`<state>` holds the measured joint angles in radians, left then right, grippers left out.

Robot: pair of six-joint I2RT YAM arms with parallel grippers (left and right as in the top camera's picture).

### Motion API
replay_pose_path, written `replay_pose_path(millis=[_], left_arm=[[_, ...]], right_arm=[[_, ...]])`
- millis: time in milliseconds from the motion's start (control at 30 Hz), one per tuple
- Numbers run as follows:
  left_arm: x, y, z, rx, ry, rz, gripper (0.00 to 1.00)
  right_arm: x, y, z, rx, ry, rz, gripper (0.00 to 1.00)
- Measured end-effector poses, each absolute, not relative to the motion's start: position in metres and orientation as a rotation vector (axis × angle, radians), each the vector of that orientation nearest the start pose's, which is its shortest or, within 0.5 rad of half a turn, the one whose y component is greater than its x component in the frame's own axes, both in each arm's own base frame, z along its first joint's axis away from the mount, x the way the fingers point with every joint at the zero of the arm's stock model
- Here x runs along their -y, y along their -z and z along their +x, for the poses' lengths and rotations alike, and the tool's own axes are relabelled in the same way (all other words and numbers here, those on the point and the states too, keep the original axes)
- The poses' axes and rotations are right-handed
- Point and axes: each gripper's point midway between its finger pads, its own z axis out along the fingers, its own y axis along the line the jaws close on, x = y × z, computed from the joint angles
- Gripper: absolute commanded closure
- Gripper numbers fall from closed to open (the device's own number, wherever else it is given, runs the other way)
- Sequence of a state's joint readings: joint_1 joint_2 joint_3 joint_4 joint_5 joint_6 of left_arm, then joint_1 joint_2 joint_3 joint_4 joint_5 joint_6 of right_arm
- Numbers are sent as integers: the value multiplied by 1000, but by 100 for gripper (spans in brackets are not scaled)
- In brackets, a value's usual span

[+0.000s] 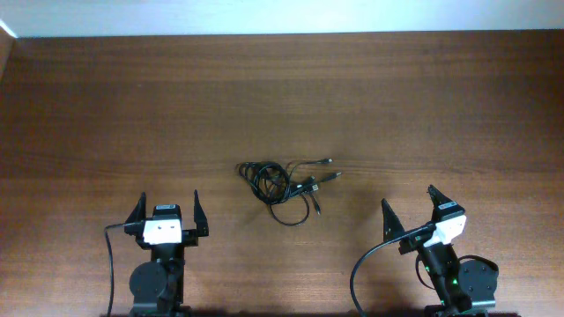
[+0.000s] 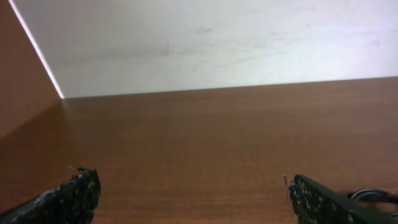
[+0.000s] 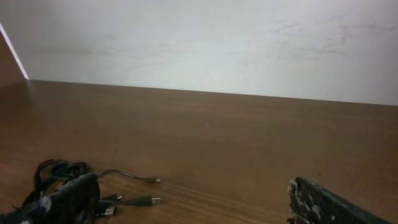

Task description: Untangle cables

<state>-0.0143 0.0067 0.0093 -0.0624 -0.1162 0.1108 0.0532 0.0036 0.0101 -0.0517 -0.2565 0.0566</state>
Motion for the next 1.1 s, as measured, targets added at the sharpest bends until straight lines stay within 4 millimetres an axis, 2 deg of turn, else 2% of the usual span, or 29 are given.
replay_pose_path(millis=[133,233,367,433,533,600,667,733,833,967,1033,1100], left_arm=[[-6,-177,247,-1568,-118,55,1],[17,-208,244,-1434,-24,153,1],[42,-220,238,-1381,78,272,1],[46,-227,234,-1383,96,299,1],[48,-246,227,-1390,82,330,1],[48,-267,219,-1386,54,352,1],[48,-280,215,-1391,42,363,1],[48,-283,213,-1476,48,377,1],[48,-265,214,-1678,76,394,1],[48,-252,220,-1947,130,403,1],[50,-257,226,-2048,163,411,1],[56,-272,237,-2081,209,430,1]], right_arm=[[-56,-165,238,-1611,-292,-195,2],[-58,-177,238,-1560,-300,-207,2],[-83,-192,226,-1493,-444,-309,2],[-96,-199,219,-1453,-505,-375,2],[-111,-226,203,-1321,-567,-476,2],[-117,-237,195,-1273,-596,-521,2],[-119,-243,191,-1282,-614,-529,2],[-118,-260,185,-1325,-608,-524,2],[-107,-270,182,-1476,-548,-472,2],[-90,-281,179,-1688,-446,-424,2],[-84,-286,180,-1811,-416,-409,2],[-81,-289,183,-1936,-413,-400,2]])
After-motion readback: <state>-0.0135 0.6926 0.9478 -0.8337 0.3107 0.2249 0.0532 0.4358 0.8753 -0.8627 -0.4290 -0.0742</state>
